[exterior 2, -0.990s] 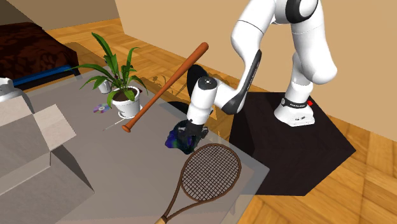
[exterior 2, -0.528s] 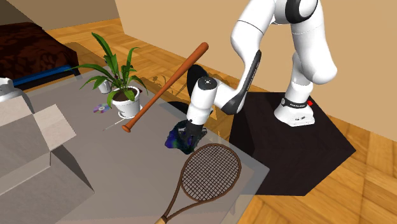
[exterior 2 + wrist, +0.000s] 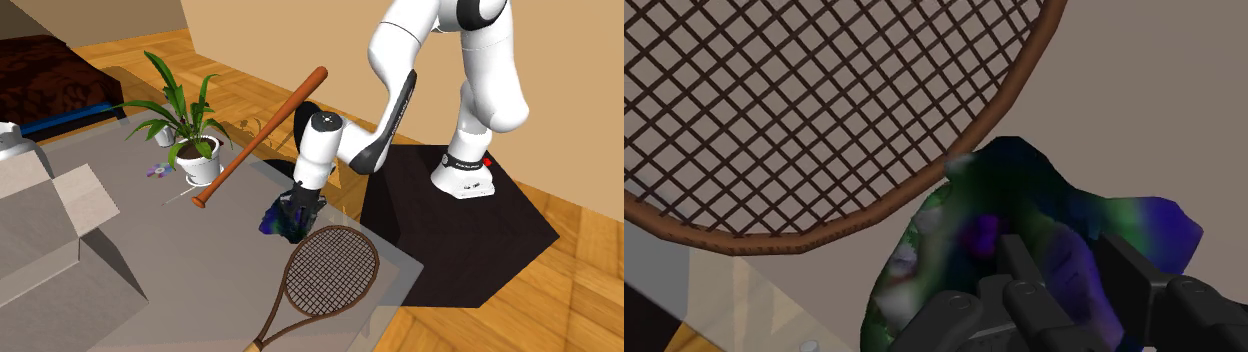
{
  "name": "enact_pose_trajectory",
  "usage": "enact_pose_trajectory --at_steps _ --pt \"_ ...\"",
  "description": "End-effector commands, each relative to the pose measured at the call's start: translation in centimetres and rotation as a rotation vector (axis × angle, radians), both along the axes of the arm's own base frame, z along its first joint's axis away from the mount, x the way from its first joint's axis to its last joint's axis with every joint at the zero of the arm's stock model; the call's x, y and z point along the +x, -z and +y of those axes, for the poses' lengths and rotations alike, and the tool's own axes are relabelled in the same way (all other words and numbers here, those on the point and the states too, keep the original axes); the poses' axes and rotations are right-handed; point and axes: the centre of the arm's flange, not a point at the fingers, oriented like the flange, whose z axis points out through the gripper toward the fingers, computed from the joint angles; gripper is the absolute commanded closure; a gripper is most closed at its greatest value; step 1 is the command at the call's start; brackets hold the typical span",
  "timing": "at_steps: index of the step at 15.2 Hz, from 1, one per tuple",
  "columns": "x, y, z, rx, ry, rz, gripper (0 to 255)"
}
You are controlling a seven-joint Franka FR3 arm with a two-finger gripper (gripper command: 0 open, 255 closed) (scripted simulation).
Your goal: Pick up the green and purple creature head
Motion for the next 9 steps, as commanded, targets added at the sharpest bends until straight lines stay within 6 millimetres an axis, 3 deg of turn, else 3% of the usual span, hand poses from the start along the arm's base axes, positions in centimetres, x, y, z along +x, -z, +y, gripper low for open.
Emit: enact_pose_trajectory --at_steps 1,9 --pt "0.1 -1.3 0.0 0.001 -0.002 -0.002 255" --pt "0.1 -5.5 0.0 0.001 -0.002 -0.002 255"
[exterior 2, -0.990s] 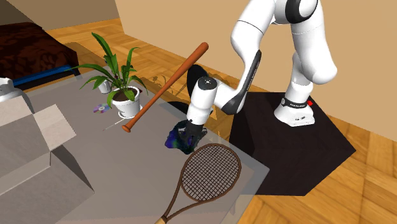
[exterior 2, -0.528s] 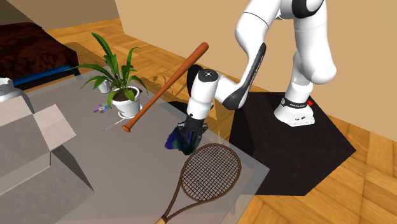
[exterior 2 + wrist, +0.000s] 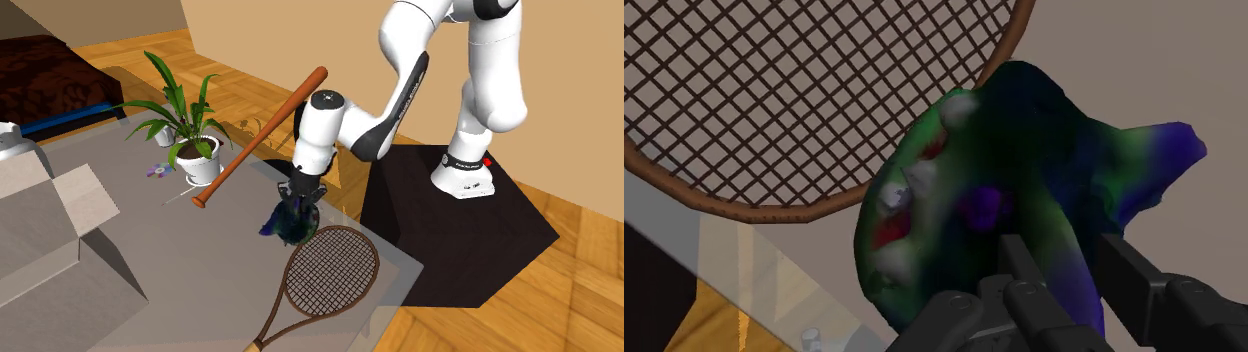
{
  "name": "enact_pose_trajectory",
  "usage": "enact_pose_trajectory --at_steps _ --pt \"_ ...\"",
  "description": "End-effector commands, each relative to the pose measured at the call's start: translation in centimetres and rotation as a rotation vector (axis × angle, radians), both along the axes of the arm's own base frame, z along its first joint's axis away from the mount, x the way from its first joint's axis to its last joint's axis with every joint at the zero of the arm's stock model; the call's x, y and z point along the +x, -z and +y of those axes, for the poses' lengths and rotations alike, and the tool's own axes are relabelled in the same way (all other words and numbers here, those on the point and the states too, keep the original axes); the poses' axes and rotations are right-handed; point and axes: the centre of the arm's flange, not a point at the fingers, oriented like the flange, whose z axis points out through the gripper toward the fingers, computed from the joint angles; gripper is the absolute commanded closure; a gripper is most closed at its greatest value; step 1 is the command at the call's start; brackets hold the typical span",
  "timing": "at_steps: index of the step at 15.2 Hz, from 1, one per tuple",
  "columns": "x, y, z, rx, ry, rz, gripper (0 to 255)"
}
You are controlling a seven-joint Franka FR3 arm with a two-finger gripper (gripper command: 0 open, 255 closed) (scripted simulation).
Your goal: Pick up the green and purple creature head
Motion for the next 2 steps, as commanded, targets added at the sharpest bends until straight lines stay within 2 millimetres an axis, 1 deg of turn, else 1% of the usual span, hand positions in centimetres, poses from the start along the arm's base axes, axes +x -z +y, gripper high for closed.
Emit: enact_pose_trajectory --at_steps 1,2 --pt "0.07 -0.79 0.07 0.001 0.000 -0.003 255" --pt "0.06 -0.79 0.07 0.001 0.000 -0.003 255"
